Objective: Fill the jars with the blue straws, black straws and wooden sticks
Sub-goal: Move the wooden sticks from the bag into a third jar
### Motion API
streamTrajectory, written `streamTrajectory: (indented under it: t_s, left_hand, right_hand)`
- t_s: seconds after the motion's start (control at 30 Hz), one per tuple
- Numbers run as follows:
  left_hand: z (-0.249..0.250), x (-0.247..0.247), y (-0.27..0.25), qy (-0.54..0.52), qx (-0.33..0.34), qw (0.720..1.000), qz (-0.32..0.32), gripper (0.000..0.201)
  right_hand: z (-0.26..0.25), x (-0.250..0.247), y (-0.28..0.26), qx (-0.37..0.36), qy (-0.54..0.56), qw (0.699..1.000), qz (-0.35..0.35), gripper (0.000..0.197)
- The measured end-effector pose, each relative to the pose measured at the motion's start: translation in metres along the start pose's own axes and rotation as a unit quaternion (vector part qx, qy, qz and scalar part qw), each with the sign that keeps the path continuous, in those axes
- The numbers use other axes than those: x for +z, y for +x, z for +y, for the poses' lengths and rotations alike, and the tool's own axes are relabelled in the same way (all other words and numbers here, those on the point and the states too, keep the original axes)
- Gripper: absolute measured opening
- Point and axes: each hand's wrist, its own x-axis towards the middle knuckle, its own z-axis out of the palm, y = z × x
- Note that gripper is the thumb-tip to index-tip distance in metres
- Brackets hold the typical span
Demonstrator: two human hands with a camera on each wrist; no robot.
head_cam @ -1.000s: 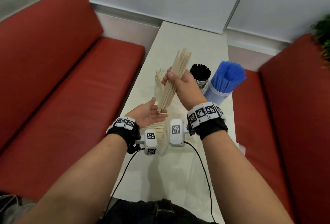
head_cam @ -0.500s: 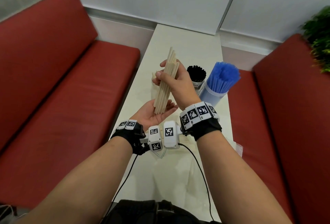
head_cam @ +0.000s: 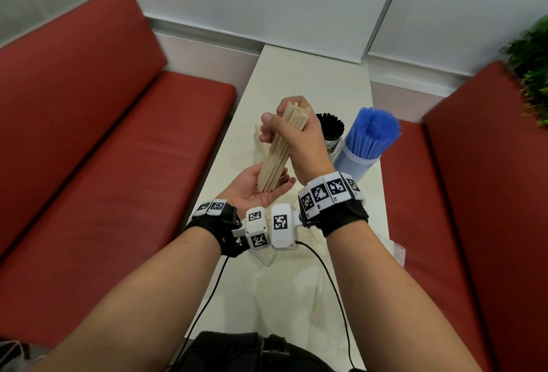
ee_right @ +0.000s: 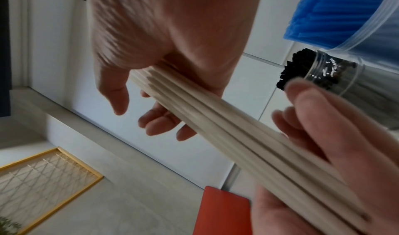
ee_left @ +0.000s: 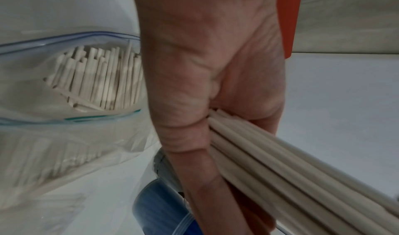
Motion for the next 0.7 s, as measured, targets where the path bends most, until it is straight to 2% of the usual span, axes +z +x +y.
streamTrajectory:
  t_s: [0.13, 0.27, 0.37, 0.47, 0.53, 0.63, 0.7]
  left_hand:
    - [-0.001, -0.008, 0.003, 0.002, 0.008, 1.000, 0.006, 0.030]
    - [-0.001, -0.005, 0.006, -0.012, -0.001, 1.000, 0.011, 0.022]
    - [0.001, -0.004, 0.009, -0.030, -0.032, 0.999, 0.008, 0.024]
    - [0.003, -0.012, 0.014, -0.028, -0.047, 0.998, 0.027, 0.028]
    - [0.002, -0.015, 0.015, -0.036, -0.061, 0.997, 0.011, 0.027]
    - [-0.001, -0.017, 0.010, -0.016, -0.077, 0.997, -0.025, 0.018]
    - [-0.002, -0.018, 0.009, 0.014, -0.080, 0.996, -0.041, 0.022]
  right_hand:
    - [-0.010, -0.004, 0.009, -0.044, -0.051, 0.998, -0.003, 0.018]
    - [-0.007, 0.000, 0.007, -0.040, -0.073, 0.996, -0.012, 0.034]
    - [-0.013, 0.001, 0.007, -0.044, -0.093, 0.994, -0.032, 0.034]
    - [-0.024, 0.003, 0.012, -0.081, -0.136, 0.987, -0.041, 0.029]
    - [-0.025, 0.005, 0.013, -0.096, -0.200, 0.974, -0.051, 0.041]
    - [-0.018, 0.004, 0.010, -0.070, -0.307, 0.947, -0.062, 0.058]
    - [-0.018, 0.002, 0.009, -0.051, -0.304, 0.949, -0.064, 0.060]
